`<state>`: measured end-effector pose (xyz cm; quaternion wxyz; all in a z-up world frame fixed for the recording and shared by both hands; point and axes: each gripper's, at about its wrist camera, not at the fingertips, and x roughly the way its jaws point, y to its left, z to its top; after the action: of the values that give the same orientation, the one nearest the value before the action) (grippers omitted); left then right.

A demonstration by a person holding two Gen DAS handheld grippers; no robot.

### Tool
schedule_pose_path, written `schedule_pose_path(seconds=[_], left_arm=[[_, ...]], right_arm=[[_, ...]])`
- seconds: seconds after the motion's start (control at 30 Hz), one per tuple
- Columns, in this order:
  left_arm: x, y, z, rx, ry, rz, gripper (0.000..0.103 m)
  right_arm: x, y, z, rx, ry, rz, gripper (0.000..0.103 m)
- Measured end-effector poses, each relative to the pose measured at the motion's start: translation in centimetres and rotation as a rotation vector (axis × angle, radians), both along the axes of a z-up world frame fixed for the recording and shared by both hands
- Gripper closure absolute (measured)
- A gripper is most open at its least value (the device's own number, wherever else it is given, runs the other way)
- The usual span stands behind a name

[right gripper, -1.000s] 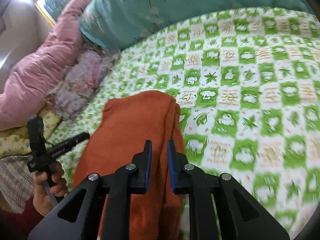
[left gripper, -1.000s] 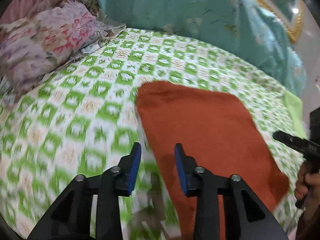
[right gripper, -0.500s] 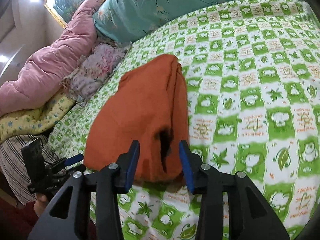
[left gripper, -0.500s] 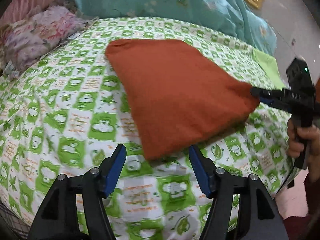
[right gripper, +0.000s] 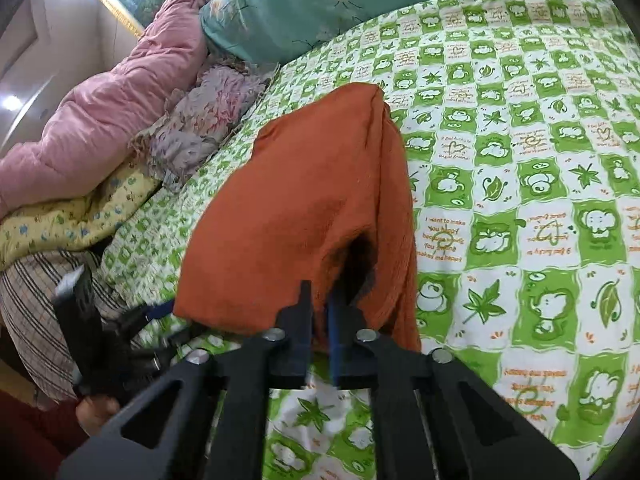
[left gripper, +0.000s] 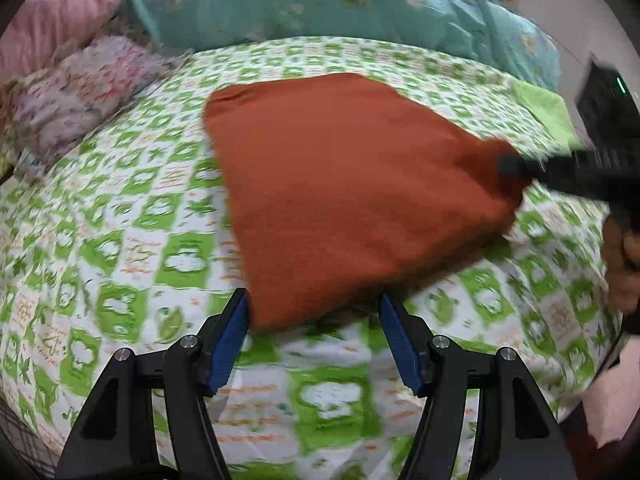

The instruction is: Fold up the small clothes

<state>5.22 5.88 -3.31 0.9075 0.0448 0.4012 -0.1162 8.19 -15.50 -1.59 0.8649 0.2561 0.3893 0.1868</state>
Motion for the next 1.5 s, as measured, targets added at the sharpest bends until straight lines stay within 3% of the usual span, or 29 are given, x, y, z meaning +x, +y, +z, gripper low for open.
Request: schedule_pose_path(seconds=[0.07, 0.23, 0.4, 0.5, 0.57, 0.6, 0.63, 0.67, 0.7, 0.73, 0.8, 0.87, 0.97, 1.07, 1.13, 1.23, 1.33, 1.37, 1.43, 1.5], left_arm=[[0.1, -0.5, -0.1, 0.021, -0.007, 0.01, 0.033], [1.4, 0.5, 0.3, -0.06, 0.015, 0.071, 0.033], [1.8, 2.3, 1.2, -0.077, -0.028, 0.179, 0.033], [1.9, 5.1, 1.2, -0.172, -0.016, 0.251, 0.034], [2.3, 5.4, 0.2, -0.142, 0.02, 0.25, 0.042], [2.4, 5.1, -0.4, -0.11, 0.038, 0.242, 0.052], [2.2, 4.6, -0.7, -0.089, 0.04, 0.224, 0.056], [2.0, 4.4, -0.5, -0.082, 0.025, 0.215, 0.064], [1.7, 4.0, -0.1, -0.087, 0.014, 0.189, 0.082], [1.5, 3.6, 0.3, -0.096, 0.003, 0.166, 0.089], [1.1, 3.0, 0.9, -0.075, -0.035, 0.155, 0.09], [1.3, 3.0, 0.7, -0.073, -0.033, 0.148, 0.091], [1.6, 3.3, 0.2, -0.094, 0.011, 0.152, 0.093], [1.5, 2.9, -0.5, -0.07, 0.027, 0.141, 0.093], [1.6, 2.7, -1.2, -0.065, 0.044, 0.141, 0.093], [1.3, 2.5, -1.1, -0.058, 0.048, 0.133, 0.093], [1.2, 2.7, -0.9, -0.057, 0.066, 0.107, 0.089], [1.2, 3.0, -0.8, -0.064, 0.079, 0.094, 0.088], [0.9, 3.7, -0.4, -0.087, 0.1, 0.072, 0.084], [0.4, 4.4, 0.1, -0.099, 0.108, 0.057, 0.084]], right_arm=[[0.3, -0.4, 1.3, 0.064, -0.036, -0.002, 0.097], [0.5, -1.4, 4.5, 0.187, -0.119, -0.014, 0.097], [0.5, -1.3, 5.9, 0.204, -0.155, -0.013, 0.097], [0.1, -1.2, 5.0, 0.171, -0.138, -0.019, 0.098], [-0.1, -1.5, 4.1, 0.152, -0.114, -0.027, 0.098], [-0.1, -1.6, 3.5, 0.149, -0.095, -0.031, 0.098], [-0.1, -1.9, 3.2, 0.144, -0.085, -0.033, 0.098], [-0.1, -2.0, 3.2, 0.136, -0.082, -0.036, 0.098], [-0.2, -2.1, 3.7, 0.121, -0.093, -0.039, 0.098], [-0.4, -2.3, 4.3, 0.1, -0.11, -0.042, 0.098], [-1.1, -2.2, 5.1, 0.013, -0.142, -0.055, 0.098], [-1.0, -1.9, 3.8, -0.121, -0.097, -0.077, 0.098], [-0.7, -2.0, 0.3, -0.125, 0.008, -0.089, 0.098], [-0.8, -0.9, -1.2, -0.28, 0.032, -0.09, 0.099], [-0.4, -0.5, -2.8, -0.328, 0.076, -0.087, 0.099], [0.0, -0.5, -2.9, -0.342, 0.092, -0.09, 0.099], [-0.1, -1.2, -2.9, -0.293, 0.119, -0.083, 0.098], [-0.2, -1.2, -2.8, -0.267, 0.127, -0.08, 0.095], [-0.5, -1.7, -2.5, -0.247, 0.153, -0.098, 0.081], [-1.0, -2.1, -1.6, -0.234, 0.142, -0.109, 0.08]])
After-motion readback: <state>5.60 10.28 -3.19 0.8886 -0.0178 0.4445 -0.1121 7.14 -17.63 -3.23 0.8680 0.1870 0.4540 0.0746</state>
